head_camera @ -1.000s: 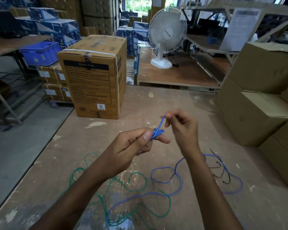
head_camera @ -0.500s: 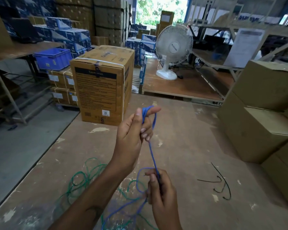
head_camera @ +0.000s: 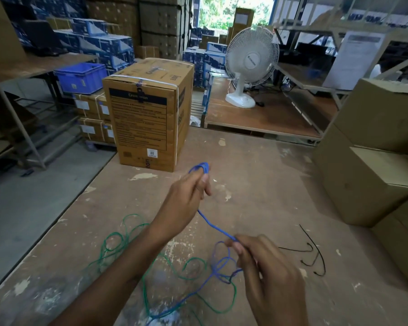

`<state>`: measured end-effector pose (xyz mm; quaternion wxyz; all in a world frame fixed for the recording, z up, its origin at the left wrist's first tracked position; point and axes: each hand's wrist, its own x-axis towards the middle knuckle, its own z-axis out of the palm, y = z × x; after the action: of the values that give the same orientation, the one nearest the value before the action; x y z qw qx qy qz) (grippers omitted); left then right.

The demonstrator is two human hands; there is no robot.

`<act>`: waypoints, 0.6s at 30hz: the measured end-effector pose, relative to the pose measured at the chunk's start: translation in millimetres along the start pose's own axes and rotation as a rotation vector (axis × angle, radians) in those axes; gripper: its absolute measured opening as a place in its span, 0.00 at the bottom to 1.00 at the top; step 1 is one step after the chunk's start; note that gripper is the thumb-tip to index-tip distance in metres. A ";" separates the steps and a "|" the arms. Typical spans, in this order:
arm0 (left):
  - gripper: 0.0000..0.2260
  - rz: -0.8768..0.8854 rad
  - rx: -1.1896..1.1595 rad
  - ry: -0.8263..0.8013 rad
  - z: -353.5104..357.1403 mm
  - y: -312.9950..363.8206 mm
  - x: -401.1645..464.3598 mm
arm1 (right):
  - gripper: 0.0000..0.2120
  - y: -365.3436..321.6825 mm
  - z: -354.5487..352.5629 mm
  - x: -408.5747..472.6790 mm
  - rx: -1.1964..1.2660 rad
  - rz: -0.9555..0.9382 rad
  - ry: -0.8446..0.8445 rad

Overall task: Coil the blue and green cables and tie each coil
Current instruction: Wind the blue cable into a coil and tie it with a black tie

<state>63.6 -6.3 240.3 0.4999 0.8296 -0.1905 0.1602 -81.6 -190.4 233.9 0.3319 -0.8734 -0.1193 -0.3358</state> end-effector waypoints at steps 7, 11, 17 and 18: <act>0.20 -0.075 -0.388 -0.253 28.1 25.2 -54.7 | 0.12 19.9 -19.2 77.9 -0.091 -0.074 0.333; 0.20 -0.098 -0.641 -0.199 22.5 47.0 -63.5 | 0.22 49.0 -9.1 119.8 -0.140 0.000 0.297; 0.25 -0.032 -0.890 -0.270 -3.7 72.3 -54.1 | 0.23 84.5 39.5 106.2 0.108 0.011 -0.068; 0.25 -0.025 -0.957 -0.241 -6.7 78.5 -50.8 | 0.23 85.2 46.7 93.0 0.124 0.024 -0.100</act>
<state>-18.8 -26.0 280.5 0.8010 0.5219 -0.2892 -0.0480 48.3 -224.9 227.4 0.3828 -0.8683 -0.1457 -0.2796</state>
